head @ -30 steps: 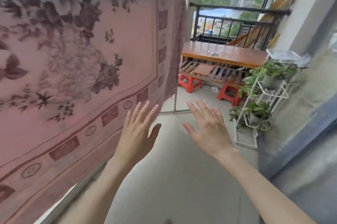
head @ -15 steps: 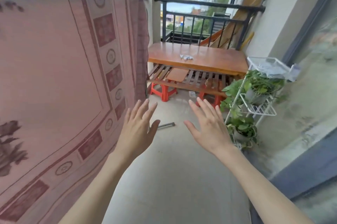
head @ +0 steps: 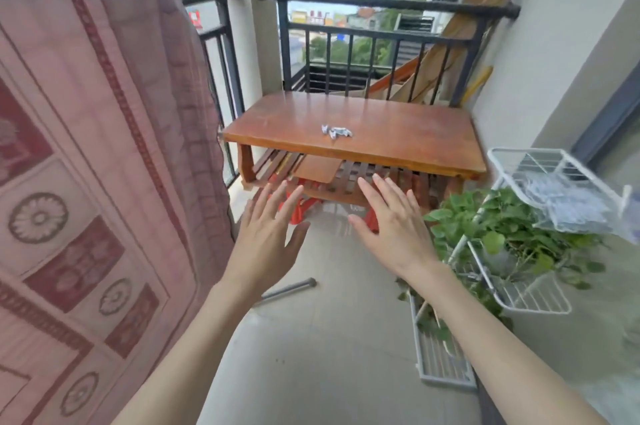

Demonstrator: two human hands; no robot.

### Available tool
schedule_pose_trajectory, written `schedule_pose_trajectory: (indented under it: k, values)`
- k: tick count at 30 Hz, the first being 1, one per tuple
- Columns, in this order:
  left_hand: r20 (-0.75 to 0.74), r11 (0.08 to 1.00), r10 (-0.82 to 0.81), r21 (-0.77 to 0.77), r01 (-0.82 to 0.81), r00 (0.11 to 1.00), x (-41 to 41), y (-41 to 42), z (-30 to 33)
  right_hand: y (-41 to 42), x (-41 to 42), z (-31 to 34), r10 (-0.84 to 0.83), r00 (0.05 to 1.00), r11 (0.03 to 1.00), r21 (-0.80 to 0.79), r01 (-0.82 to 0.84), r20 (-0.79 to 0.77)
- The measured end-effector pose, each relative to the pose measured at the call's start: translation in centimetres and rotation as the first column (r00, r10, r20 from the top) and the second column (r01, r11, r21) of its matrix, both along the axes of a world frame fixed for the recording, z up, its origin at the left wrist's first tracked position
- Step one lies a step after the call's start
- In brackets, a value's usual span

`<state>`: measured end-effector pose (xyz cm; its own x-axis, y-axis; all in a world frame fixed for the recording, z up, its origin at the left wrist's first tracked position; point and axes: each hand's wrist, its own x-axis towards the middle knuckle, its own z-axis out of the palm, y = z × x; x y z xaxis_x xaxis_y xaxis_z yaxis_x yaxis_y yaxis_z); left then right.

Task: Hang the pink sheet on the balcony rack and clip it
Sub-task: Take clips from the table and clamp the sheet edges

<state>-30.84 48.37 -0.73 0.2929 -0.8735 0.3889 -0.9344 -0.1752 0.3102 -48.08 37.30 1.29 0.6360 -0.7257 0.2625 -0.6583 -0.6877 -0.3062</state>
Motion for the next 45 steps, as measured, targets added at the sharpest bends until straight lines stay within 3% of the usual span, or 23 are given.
schedule_pose_trajectory:
  k: [10,18,25,32,39,45]
  values:
    - [-0.098,0.993,0.034,0.113,-0.022,0.995,4.1,-11.1,-6.5,-11.2,3.4,-4.6,0.005,0.998,0.996,0.092,0.001,-0.069]
    - [-0.103,0.982,0.061,0.184,-0.041,0.993,15.0,-18.6,-8.7,-17.7,14.2,-6.5,-0.024,0.996,0.982,0.186,0.04,-0.092]
    - [-0.219,0.95,0.064,0.312,0.007,0.974,16.4,-17.4,-12.4,-17.0,17.1,-10.5,-0.054,0.991,0.948,0.307,0.089,-0.123]
    - [-0.331,0.888,0.19,0.459,-0.018,0.924,17.1,-17.0,-20.0,-17.5,19.9,-18.7,-0.007,0.976,0.845,0.52,0.122,-0.218]
    - [-0.468,0.817,0.364,0.576,-0.034,0.805,15.9,-15.9,-26.5,-15.9,20.3,-26.2,-0.025,0.964,0.738,0.646,0.197,-0.266]
    - [-0.46,0.776,0.467,0.623,-0.101,0.755,11.6,-11.1,-28.3,-7.7,17.4,-27.9,-0.081,0.941,0.645,0.702,0.301,-0.329]
